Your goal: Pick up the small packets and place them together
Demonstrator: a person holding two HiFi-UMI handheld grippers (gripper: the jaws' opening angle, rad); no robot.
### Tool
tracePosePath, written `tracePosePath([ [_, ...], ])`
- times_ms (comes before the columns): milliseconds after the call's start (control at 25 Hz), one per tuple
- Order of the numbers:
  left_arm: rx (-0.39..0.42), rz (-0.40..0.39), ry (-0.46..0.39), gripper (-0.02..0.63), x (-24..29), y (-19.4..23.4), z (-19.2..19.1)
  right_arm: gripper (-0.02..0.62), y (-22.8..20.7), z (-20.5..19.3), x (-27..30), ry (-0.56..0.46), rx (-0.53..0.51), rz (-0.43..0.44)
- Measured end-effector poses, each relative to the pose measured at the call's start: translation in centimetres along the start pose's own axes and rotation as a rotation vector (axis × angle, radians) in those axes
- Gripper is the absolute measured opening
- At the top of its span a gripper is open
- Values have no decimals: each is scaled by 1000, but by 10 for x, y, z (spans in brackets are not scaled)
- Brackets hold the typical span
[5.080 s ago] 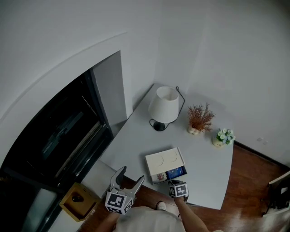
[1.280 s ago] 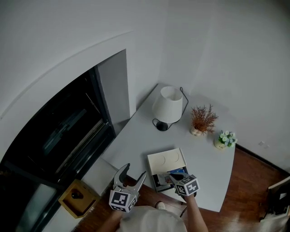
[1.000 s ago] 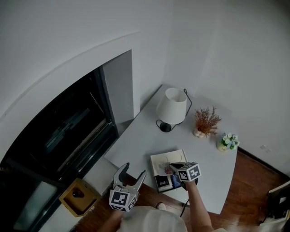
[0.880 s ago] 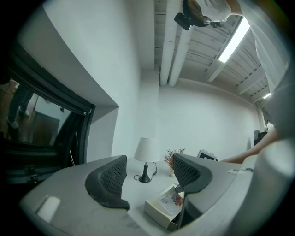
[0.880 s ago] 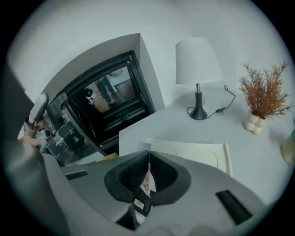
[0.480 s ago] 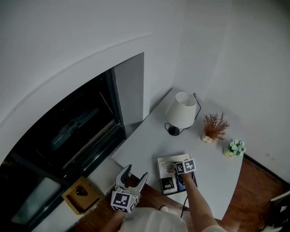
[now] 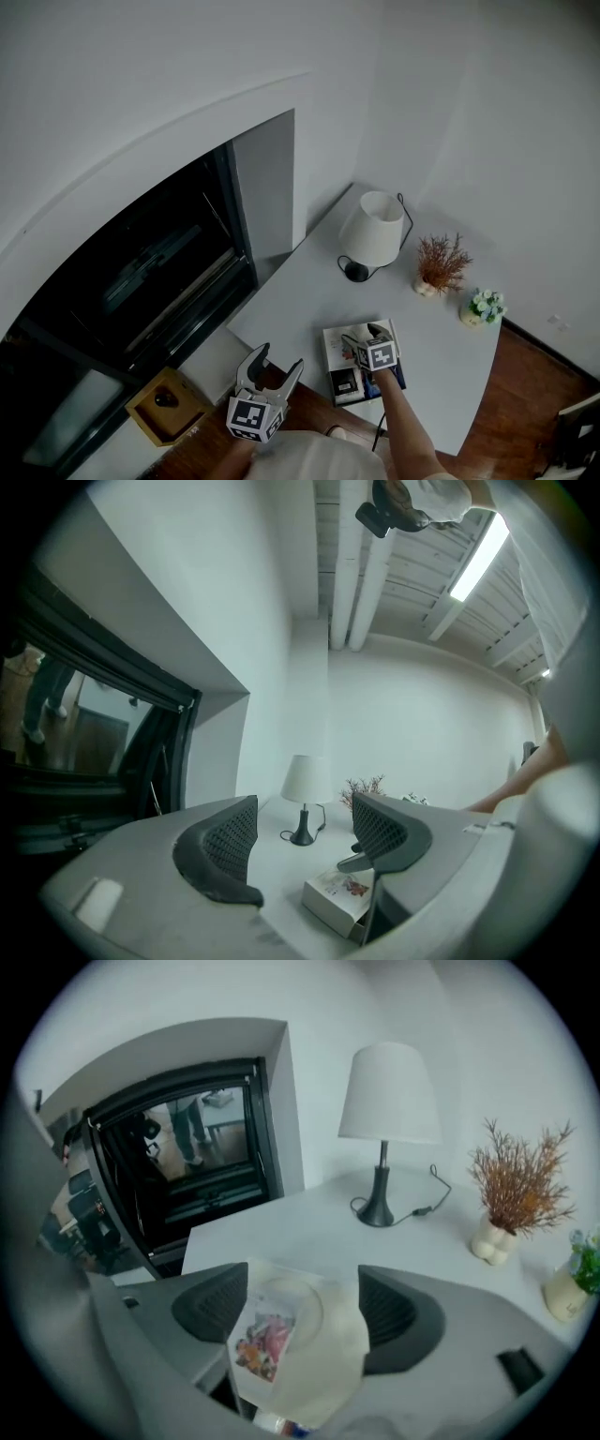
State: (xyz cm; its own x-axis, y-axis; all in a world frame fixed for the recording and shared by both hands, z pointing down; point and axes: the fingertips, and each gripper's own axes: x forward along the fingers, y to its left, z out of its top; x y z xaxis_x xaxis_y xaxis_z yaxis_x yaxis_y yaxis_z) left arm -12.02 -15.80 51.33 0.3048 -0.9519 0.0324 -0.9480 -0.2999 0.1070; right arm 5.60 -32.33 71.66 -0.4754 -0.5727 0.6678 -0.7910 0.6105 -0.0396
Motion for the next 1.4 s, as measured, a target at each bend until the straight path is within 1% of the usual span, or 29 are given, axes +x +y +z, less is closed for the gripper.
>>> tracePosePath([
  [120, -3, -24, -8, 302, 4, -4, 3, 379, 9, 40, -40, -231, -40, 13],
  [200, 0, -42, -21, 301, 7, -8, 6, 379, 15, 69, -83, -406, -70, -17],
  [280, 7, -62, -29, 301, 9, -12, 7, 379, 18, 85, -125, -531, -73, -54],
  [360, 17, -81, -31, 301, 12, -15, 8, 377, 20, 89, -161, -586, -68, -109],
  [440, 26, -96, -35, 301, 15, -19, 9, 377, 25, 86, -191, -612, -75, -171],
  [520, 36, -113, -40, 301, 18, -24, 11, 377, 33, 76, -212, -637, -81, -197],
  [640, 51, -145, -49, 301, 24, -33, 14, 376, 45, 61, -229, -655, -76, -178],
  [720, 59, -166, -48, 301, 26, -39, 15, 350, 49, 49, -228, -641, -55, -159],
  [880, 93, -179, 6, 288, 29, -46, 3, 342, 48, 33, -219, -601, -9, -130],
  [1040, 43, -203, -15, 287, 31, -53, 5, 342, 44, 30, -220, -585, -16, -125],
  [1200, 46, -211, -27, 287, 31, -57, 8, 342, 33, 22, -221, -571, -15, -129],
  [1280, 50, -209, -30, 287, 31, -58, 10, 342, 20, 12, -215, -536, -22, -119],
  [1320, 52, -206, -30, 287, 31, -57, 9, 342, 11, 4, -208, -499, -24, -108],
  [1400, 52, -201, -25, 287, 29, -57, 8, 341, -9, -22, -192, -390, -32, -75],
])
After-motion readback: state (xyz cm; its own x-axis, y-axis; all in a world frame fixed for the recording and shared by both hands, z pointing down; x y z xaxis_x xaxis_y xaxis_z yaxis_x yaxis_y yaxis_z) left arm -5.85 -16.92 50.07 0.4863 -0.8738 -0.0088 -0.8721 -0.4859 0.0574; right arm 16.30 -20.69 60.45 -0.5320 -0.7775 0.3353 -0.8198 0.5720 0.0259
